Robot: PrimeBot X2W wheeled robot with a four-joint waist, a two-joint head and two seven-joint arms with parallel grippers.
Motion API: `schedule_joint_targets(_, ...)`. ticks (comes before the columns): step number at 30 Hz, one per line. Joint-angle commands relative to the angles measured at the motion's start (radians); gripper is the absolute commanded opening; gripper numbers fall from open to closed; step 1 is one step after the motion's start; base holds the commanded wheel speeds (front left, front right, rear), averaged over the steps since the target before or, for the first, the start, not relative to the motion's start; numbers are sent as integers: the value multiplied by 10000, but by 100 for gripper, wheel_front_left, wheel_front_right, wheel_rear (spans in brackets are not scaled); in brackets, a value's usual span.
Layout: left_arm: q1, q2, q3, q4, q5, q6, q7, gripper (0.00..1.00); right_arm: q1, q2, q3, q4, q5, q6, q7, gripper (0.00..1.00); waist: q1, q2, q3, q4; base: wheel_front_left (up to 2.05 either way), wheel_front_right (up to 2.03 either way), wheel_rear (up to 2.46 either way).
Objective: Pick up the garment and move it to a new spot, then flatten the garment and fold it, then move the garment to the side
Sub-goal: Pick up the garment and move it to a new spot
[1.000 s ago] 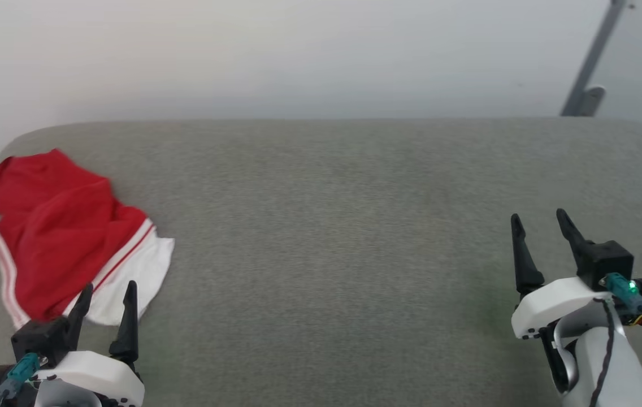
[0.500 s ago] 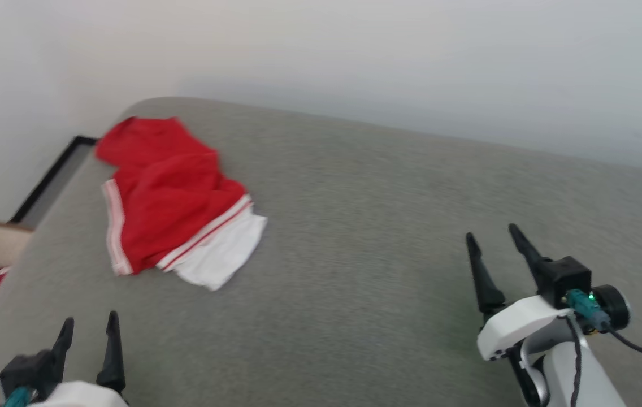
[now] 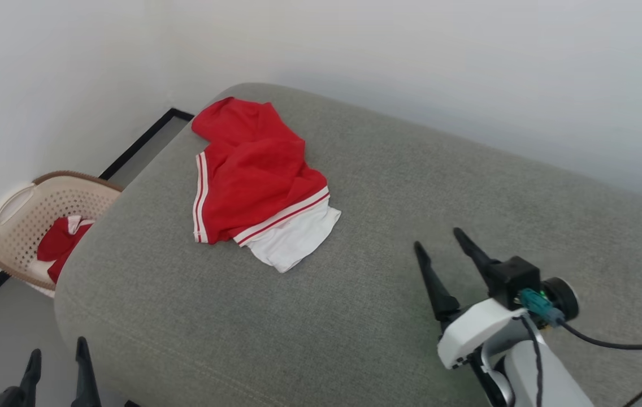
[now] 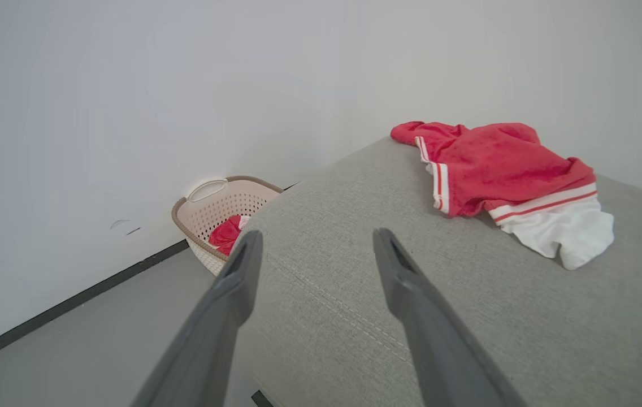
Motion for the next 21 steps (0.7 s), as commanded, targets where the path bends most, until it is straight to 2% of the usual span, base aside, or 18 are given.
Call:
schedule_joint_targets(1,106,-96,79,-123,-43,9,-55,100,-98,-11,140,112,84,-7,-43,100,0,0,68,54,0,0,0)
schedule_joint_targets(6,168,-308,71,-261,-92,9,-55,100,-292,-11,321,320,190,-7,-36,100,0,0,116,71,0,0,0)
schedule_joint_targets(8,38,-335,-205,-276,-28,9,-55,100,-265,-14,256,336,225,-7,-36,100,0,0,142,43,0,0,0)
schedule_joint_targets(10,-329,-109,-710,-278,-1,9,-57,100,-144,-14,127,309,217,-7,-36,100,0,0,158,-7,0,0,0)
schedule_joint_targets(12,-675,252,-1345,-166,-63,10,-55,100,19,-12,-39,257,153,-5,-36,100,0,0,164,-94,0,0,0)
schedule_joint_targets(17,-2245,1491,-2638,414,-1031,15,-55,100,-315,-18,88,91,-15,-5,-36,100,0,0,1010,-1184,0,0,0)
schedule_joint_targets(21,-3935,3143,-4233,1744,-2694,14,444,100,-643,-30,76,3,-147,-7,-36,100,0,0,1857,-2105,0,0,0)
